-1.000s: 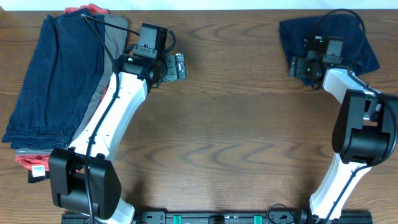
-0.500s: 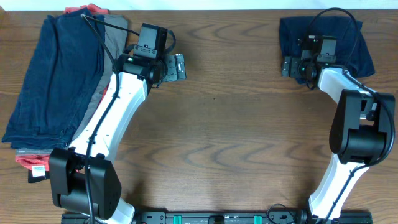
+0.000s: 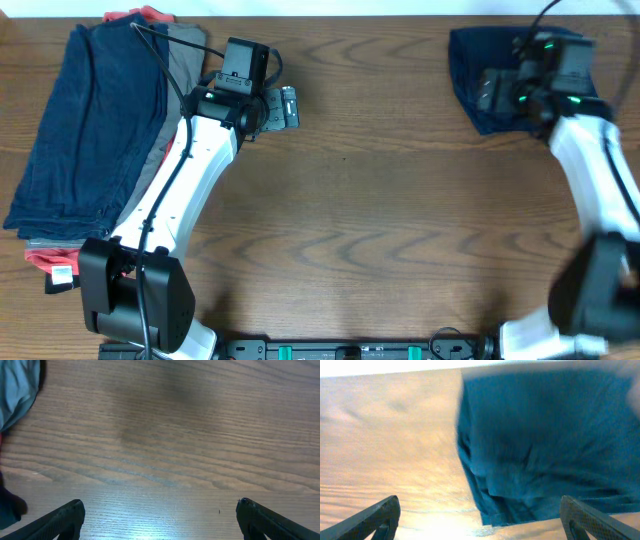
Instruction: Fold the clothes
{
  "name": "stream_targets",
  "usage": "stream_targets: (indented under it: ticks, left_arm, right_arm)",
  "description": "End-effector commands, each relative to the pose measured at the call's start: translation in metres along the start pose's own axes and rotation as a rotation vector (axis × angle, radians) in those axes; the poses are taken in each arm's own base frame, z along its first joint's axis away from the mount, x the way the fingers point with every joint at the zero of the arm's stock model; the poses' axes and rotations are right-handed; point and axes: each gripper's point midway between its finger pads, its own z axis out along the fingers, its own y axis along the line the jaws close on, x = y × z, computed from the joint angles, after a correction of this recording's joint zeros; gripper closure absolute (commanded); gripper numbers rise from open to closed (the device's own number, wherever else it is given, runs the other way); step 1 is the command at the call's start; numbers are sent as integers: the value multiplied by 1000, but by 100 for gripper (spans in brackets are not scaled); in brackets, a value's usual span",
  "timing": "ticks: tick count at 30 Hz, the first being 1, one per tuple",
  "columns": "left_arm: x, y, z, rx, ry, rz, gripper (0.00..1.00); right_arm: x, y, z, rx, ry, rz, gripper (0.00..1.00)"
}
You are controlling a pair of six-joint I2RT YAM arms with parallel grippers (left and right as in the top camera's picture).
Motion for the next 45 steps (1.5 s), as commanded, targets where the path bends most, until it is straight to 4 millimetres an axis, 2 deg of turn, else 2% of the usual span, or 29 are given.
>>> stream_targets:
  ticks: [1,7,10,12,15,20,24,30,34,36,40,45]
  left_arm:
    - [4,5,5,-19,14,9,2]
    - [4,5,5,-19,14,9,2]
    - [4,5,5,-19,14,9,2]
    - [4,5,5,-19,14,9,2]
    - [4,4,5,-19,14,9,2]
    - [4,4,5,-19,14,9,2]
    - [4,4,5,-19,13,9,2]
    - [4,4,5,-19,14,9,2]
    - [4,5,5,-19,14,9,2]
    - [4,4,5,-19,14,9,2]
    - [4,5,5,-19,14,9,2]
    - [4,4,5,-19,14,9,2]
  right_arm:
    - [-39,18,-77,-29,-153,-18,1]
    - [-72,35,-190,-27,-400,-58,1]
    - [-78,40,-227,-27,-484,-72,1]
    - [-79,42,-250,-17,-533,-89,1]
    - [-80,25,-277,125,-586,-143,1]
    - [-79,25,-304,150,-647,-141,1]
    - [-71,22,-302,165,-616,-133,1]
    - [-30,18,-278,166,-500,-123,1]
    - [-15,17,-256,147,-602,-89,1]
    - [-2,19,-239,125,-663,-72,1]
    - [38,27,-207,88,-727,-82,1]
    - [94,29,-181,81,-736,-86,1]
